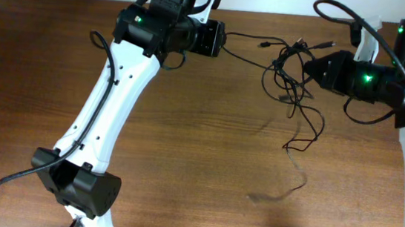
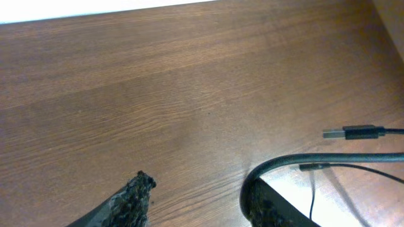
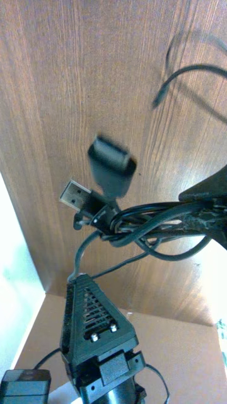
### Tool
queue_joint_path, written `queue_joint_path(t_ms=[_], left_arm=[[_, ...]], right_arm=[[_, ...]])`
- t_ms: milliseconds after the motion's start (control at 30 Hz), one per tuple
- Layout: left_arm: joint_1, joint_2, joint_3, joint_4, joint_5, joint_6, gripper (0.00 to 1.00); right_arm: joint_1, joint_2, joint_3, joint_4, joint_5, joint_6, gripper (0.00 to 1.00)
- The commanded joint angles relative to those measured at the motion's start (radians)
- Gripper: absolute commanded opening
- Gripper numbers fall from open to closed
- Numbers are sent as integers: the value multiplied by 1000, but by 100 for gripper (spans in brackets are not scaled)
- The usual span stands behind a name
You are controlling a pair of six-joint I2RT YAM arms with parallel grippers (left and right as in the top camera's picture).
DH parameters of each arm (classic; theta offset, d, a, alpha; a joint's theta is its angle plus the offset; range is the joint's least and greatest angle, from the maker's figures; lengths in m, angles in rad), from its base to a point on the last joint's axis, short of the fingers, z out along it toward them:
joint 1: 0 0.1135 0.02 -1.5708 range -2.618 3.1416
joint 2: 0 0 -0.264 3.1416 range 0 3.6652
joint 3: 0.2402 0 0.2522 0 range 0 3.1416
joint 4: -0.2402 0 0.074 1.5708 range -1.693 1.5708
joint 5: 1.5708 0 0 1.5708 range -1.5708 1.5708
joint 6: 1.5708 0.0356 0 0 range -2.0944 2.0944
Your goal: Untangle cables
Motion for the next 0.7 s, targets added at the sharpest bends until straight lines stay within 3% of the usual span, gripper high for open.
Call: queue_joint_path(t_ms=[0,33,133,233,400,533,667], left_arm=[[40,-21,12,-10,-14,118,54],[45,-21,12,-15,-63,139,50],[71,-21,12,-45,-318,139,22],[108,-21,12,-66,-405,132,0],[114,-21,12,-63,-382,98,0],[115,-21,12,-47,-150,98,0],[115,-21,12,13,-9,98,0]], right_arm=[[-26,-32,8,-21,29,-42,4],[-26,-32,8,-29,34,-58,4],[-26,-31,8,-87,177,-67,4],[-26,-31,8,-198,497,-33,4],[-26,-27,8,-237,588,-10,4],[-26,3,8,-233,502,-11,4],[-26,53,8,-216,394,-22,4]])
